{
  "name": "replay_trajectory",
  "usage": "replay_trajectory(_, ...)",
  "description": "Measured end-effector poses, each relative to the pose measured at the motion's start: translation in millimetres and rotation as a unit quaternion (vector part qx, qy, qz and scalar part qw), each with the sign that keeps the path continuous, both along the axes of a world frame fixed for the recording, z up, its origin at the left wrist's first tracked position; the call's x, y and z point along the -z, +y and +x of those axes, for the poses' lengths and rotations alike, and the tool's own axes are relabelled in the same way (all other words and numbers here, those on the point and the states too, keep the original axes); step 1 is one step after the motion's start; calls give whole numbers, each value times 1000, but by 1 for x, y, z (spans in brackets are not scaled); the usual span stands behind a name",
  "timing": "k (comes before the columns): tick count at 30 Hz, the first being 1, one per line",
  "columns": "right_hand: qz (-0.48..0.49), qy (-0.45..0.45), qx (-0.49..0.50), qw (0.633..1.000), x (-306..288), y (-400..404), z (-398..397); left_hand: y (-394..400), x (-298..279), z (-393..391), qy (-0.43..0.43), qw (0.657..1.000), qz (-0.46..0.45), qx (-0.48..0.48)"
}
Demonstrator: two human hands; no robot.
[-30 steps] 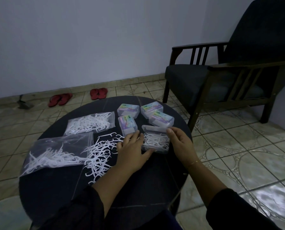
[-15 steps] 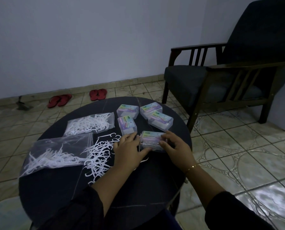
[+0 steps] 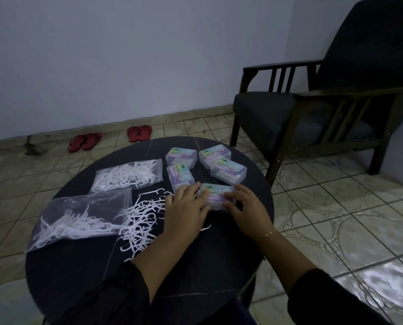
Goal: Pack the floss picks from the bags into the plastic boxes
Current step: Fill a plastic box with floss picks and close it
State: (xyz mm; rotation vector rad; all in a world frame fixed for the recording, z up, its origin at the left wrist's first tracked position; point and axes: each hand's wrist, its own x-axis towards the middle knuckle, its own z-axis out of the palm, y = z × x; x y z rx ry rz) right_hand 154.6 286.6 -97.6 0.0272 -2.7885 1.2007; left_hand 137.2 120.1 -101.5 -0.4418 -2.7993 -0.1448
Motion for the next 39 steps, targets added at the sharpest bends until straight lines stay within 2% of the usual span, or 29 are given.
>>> replay_trajectory(3,18,35,15,999,-3,1,-8,4,2,-1,26,999,17,41)
replay_trajectory(6,110,53,32,992,-11,7,-22,6,2,-3,38,997,40,56)
replay_trajectory(11,267,-9,-19,963,-17,15,-46,9,0,-12,27,997,27,66)
replay_trajectory(16,328,24,76,941,-14,17,-46,20,-3,-24,30,999,13,36)
replay_trajectory(21,320,25,146,936,-8,18,-45,35,-5,-37,18,1000,-12,-1)
replay_trajectory(24,319,13,149,936,-8,18,-44,42,-8,-43,4,1000,-21,-3)
replay_trajectory(28,322,51,183,928,-8,9,-36,51,-11,-54,-35,999,-35,-1)
replay_trajectory(33,332,31,184,925,-9,2,-24,51,-12,-60,-94,994,-57,-9)
replay_trajectory(39,316,19,154,936,-17,-9,-9,35,-3,-37,-51,998,-25,38)
